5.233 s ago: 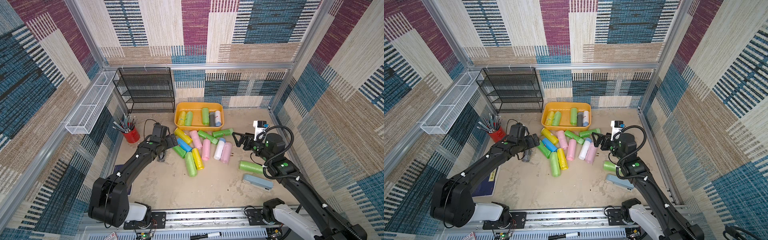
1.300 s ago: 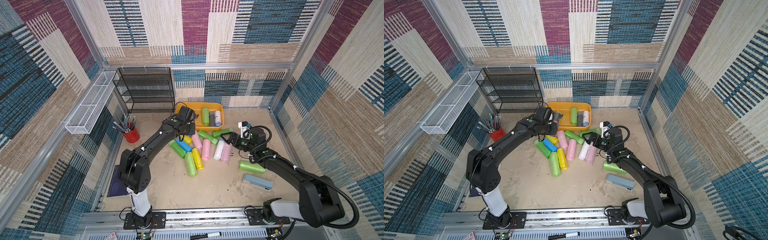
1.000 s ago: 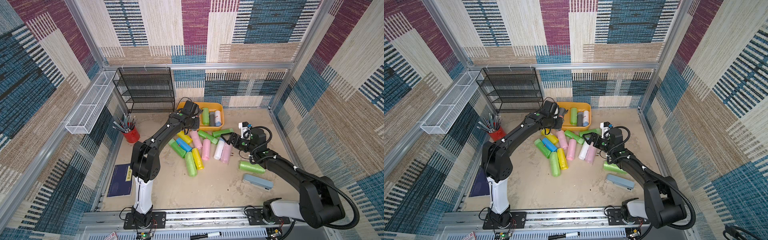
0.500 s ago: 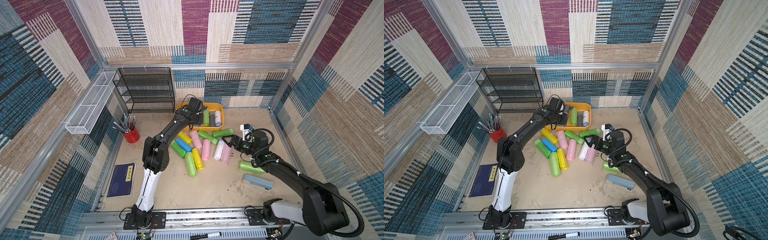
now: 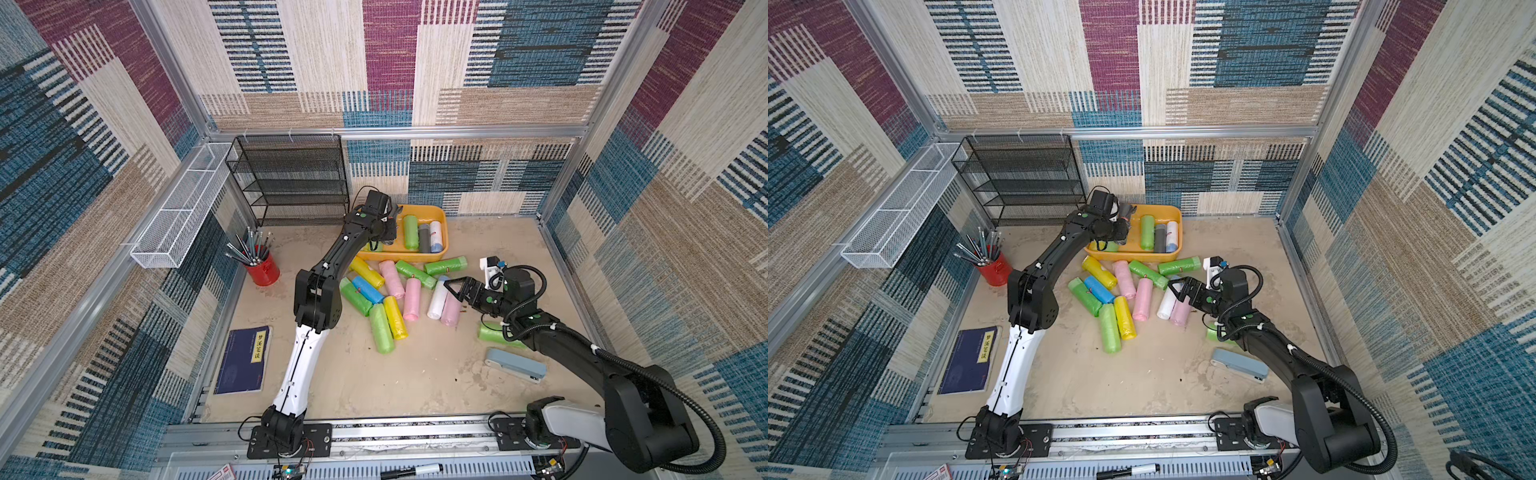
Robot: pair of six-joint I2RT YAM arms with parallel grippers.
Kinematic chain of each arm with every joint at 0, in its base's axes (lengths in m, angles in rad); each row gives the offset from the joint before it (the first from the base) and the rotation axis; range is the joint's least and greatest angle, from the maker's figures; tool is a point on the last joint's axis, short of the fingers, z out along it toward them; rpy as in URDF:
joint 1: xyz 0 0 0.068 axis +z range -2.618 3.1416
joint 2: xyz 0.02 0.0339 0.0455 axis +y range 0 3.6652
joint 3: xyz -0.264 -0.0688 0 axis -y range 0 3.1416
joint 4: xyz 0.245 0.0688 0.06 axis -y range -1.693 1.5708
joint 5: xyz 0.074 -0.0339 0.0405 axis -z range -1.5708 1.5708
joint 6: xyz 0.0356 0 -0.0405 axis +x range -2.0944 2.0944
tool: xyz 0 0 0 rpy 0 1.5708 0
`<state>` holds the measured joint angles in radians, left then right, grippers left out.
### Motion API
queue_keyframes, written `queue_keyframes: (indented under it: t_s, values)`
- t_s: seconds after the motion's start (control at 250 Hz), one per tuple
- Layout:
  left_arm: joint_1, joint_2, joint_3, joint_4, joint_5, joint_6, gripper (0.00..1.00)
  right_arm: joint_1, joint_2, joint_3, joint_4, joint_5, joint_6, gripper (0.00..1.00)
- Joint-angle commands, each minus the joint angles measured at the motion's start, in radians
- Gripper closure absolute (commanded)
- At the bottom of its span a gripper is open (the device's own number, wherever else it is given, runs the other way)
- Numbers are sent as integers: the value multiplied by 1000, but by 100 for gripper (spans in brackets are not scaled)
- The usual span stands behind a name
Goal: Put the roll of trash bags into the storage box
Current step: Place the roll of trash bags in the storage box.
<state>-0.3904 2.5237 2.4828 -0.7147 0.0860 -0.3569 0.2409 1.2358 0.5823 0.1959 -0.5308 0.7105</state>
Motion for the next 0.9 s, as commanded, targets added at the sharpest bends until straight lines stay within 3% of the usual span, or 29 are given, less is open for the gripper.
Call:
queue_keyframes:
  t_s: [0.0,0.156,0.48,0.616,0.736,0.892]
  values:
    - [9,28,41,10,55,-33,97,0,-2,-4,40,-11,22,1]
    - [15,74,83,12,94,-42,97,0,1,-14,59,-13,38,1]
    - [29,110,86,13,68,-33,96,0,20,-5,37,-18,18,1]
    - [34,116,81,12,60,-34,90,0,35,7,17,2,-11,1]
    - [35,116,70,11,70,-38,80,0,56,48,-76,86,-70,1]
    - [36,103,48,12,52,-36,69,0,76,86,-135,105,-126,1]
